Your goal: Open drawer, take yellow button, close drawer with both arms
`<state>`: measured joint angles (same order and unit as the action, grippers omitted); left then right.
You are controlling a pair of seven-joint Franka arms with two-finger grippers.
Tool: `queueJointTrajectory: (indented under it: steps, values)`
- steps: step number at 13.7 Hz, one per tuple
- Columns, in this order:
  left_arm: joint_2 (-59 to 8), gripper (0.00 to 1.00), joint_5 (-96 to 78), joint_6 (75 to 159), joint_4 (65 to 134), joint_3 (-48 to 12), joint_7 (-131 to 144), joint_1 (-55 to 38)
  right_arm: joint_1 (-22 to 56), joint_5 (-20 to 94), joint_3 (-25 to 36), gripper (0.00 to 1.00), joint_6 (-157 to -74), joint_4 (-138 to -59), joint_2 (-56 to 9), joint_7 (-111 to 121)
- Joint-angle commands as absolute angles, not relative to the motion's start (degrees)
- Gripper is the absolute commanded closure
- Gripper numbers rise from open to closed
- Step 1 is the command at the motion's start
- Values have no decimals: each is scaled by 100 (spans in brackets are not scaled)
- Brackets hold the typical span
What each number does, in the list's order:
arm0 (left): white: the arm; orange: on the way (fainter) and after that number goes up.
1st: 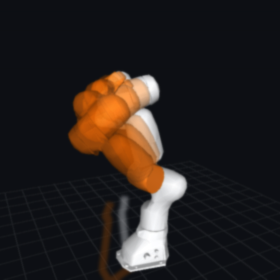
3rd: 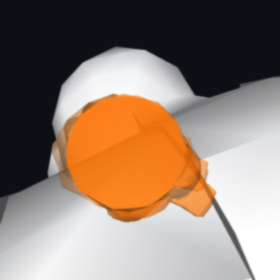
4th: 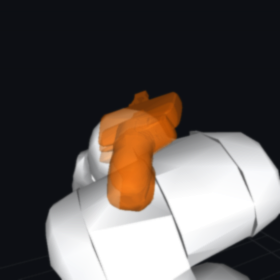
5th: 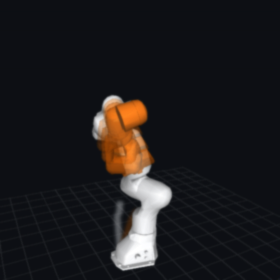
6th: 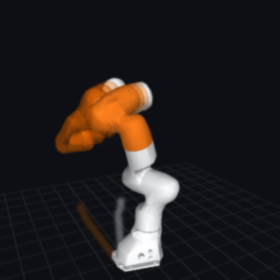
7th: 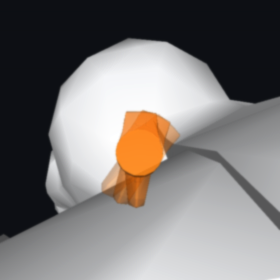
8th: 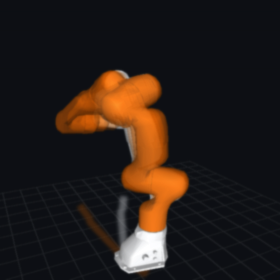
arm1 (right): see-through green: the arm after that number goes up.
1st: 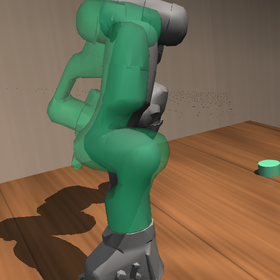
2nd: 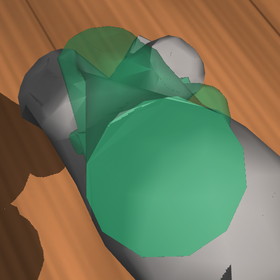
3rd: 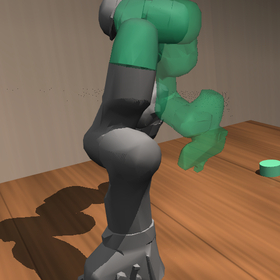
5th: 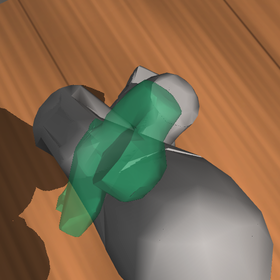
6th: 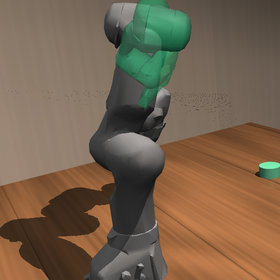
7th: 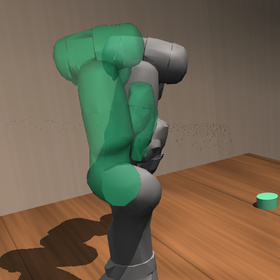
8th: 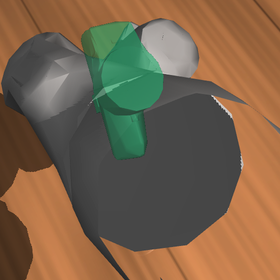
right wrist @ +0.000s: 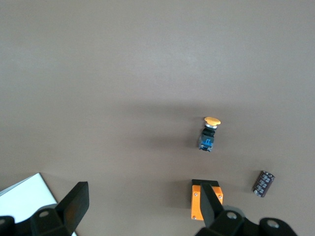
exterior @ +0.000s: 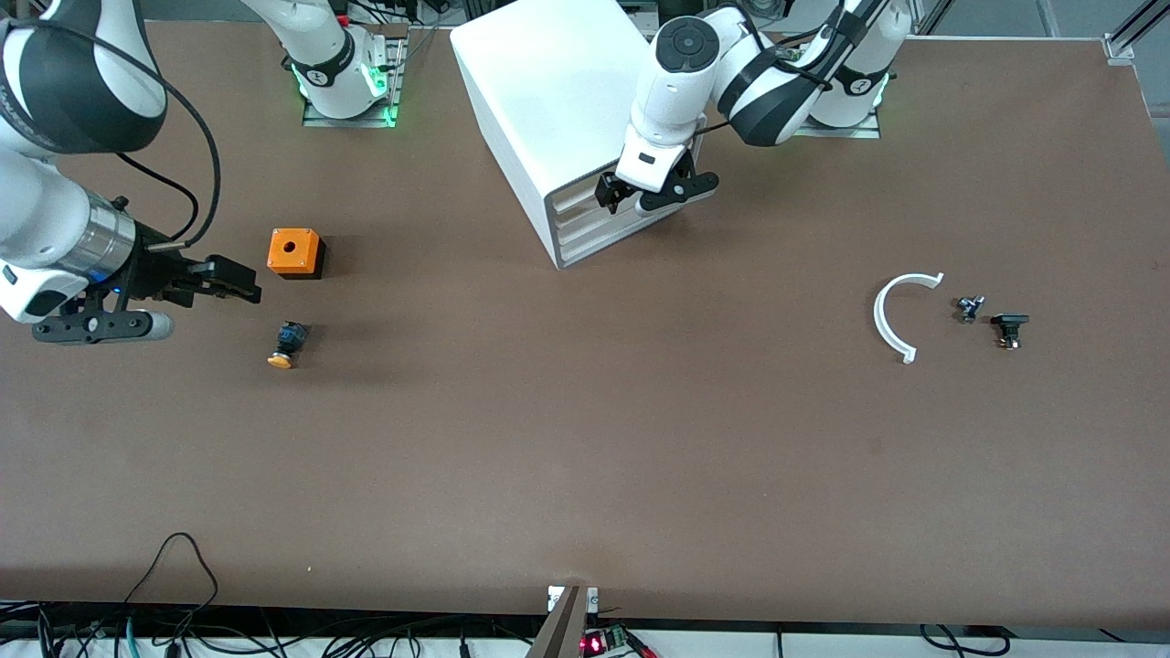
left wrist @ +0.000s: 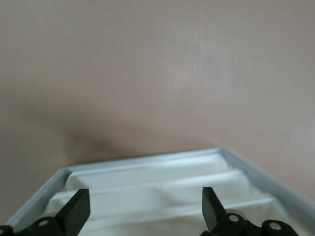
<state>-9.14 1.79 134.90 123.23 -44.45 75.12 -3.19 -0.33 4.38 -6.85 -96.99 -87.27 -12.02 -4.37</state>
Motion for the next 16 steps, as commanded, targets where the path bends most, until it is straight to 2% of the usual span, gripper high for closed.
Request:
queueJointTrajectory:
  steps: [1,3,7,10,12,16]
  values:
    - [-660,0,263,13359,12086,-4106,7375,-88,332,309,-712,0,-9317,-8263,-1230,-921]
    - [-615,0,264,12932,11736,-3667,6413,-79,641,-86,-703,0,-9378,-8253,-1152,-958]
    - [-554,0,246,11605,10857,-3016,4680,149,484,-202,-371,0,-9387,-8262,-967,-914]
    - [-510,0,1,10673,10188,-2129,3187,167,195,-308,-62,0,-9387,-8384,-862,-879]
    - [-449,0,-254,10101,9775,-1480,2158,167,141,-308,192,0,-9622,-8883,-573,-652]
    - [-370,0,-220,9282,9115,-600,548,176,184,-273,632,0,-9791,-9070,-510,8]
